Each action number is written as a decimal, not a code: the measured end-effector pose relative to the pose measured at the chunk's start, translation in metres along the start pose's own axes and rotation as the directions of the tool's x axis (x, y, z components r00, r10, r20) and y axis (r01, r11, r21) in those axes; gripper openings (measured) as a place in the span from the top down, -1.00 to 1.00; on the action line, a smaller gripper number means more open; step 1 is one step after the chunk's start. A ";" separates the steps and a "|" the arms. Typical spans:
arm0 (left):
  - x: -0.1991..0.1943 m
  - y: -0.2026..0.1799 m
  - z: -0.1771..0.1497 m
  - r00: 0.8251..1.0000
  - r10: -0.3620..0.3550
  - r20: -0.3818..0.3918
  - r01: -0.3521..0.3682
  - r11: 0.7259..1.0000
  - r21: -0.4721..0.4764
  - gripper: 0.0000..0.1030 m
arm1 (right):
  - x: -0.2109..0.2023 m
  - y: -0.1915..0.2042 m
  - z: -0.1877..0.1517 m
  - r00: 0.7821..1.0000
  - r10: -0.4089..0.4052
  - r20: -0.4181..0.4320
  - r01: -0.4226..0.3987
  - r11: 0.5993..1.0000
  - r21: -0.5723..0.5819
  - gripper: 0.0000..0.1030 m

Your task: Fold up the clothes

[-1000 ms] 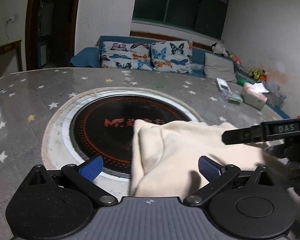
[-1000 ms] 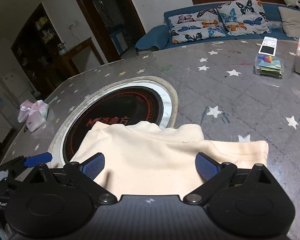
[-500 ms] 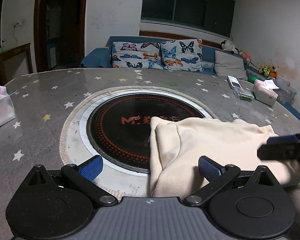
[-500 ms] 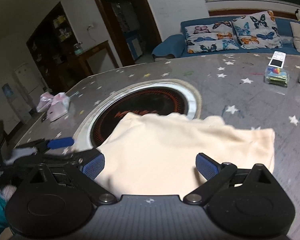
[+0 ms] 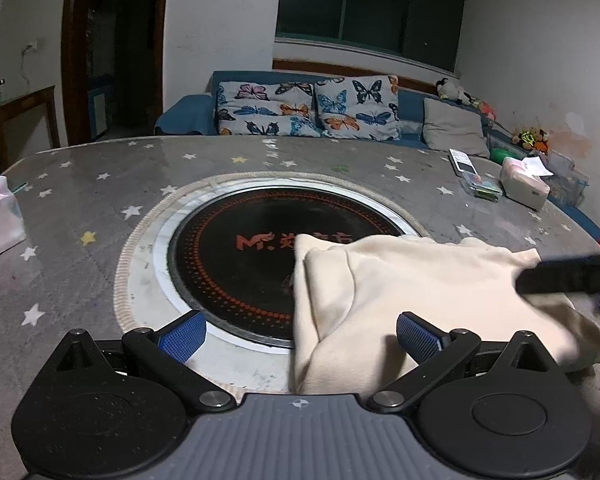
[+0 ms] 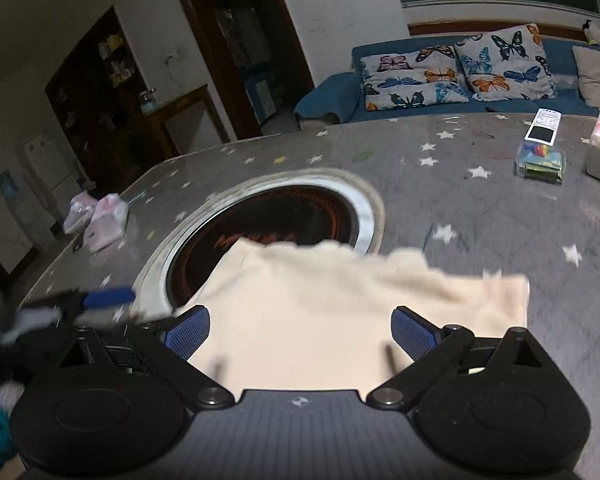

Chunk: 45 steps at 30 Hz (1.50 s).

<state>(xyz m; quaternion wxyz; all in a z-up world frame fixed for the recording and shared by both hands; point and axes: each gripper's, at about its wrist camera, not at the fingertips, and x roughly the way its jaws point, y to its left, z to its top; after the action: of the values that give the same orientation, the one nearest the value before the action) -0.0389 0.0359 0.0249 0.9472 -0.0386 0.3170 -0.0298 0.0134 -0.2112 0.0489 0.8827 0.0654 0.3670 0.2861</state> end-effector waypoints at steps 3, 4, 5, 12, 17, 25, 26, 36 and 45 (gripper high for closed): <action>0.005 -0.002 -0.002 1.000 0.002 -0.016 -0.001 1.000 0.011 -0.98 | 0.017 -0.010 0.015 1.000 0.002 -0.007 -0.002 1.000 0.031 -0.92; 0.006 -0.002 -0.002 1.000 0.003 -0.021 -0.003 1.000 0.012 -0.98 | 0.023 -0.012 0.018 1.000 -0.001 -0.011 0.001 0.999 0.038 -0.92; 0.007 -0.001 -0.003 1.000 0.004 -0.026 -0.004 1.000 0.013 -0.98 | 0.029 -0.015 0.019 1.000 -0.010 -0.019 0.011 0.999 0.043 -0.92; 0.010 0.003 0.001 0.999 0.016 -0.046 -0.015 1.000 0.008 -0.98 | 0.047 -0.026 0.023 0.998 -0.046 -0.035 0.048 0.997 0.059 -0.92; 0.011 0.001 0.013 1.000 0.016 -0.024 -0.016 1.000 0.010 -1.00 | 0.026 -0.013 0.021 0.998 -0.060 -0.014 0.060 0.998 0.000 -0.92; 0.035 -0.006 0.025 0.997 0.043 -0.061 -0.041 0.999 0.021 -1.00 | -0.005 0.004 -0.008 0.994 -0.105 -0.026 0.102 0.990 -0.094 -0.92; 0.039 -0.007 0.025 0.997 0.045 -0.070 -0.043 0.999 0.029 -1.00 | -0.008 0.007 -0.012 0.993 -0.112 -0.028 0.108 0.988 -0.108 -0.92; 0.048 -0.009 0.026 0.991 0.085 -0.107 -0.079 0.995 0.061 -1.00 | -0.011 0.016 -0.037 0.984 -0.171 -0.044 0.159 0.968 -0.195 -0.92; 0.069 -0.033 0.055 0.992 0.092 -0.086 -0.081 0.990 0.117 -1.00 | -0.012 0.006 -0.016 0.984 -0.178 -0.004 0.175 0.971 -0.164 -0.93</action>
<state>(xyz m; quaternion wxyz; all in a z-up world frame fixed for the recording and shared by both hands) 0.0480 0.0006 0.0302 0.9327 0.0305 0.3593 -0.0083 -0.0066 -0.2144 0.0468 0.9036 -0.0425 0.3550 0.2361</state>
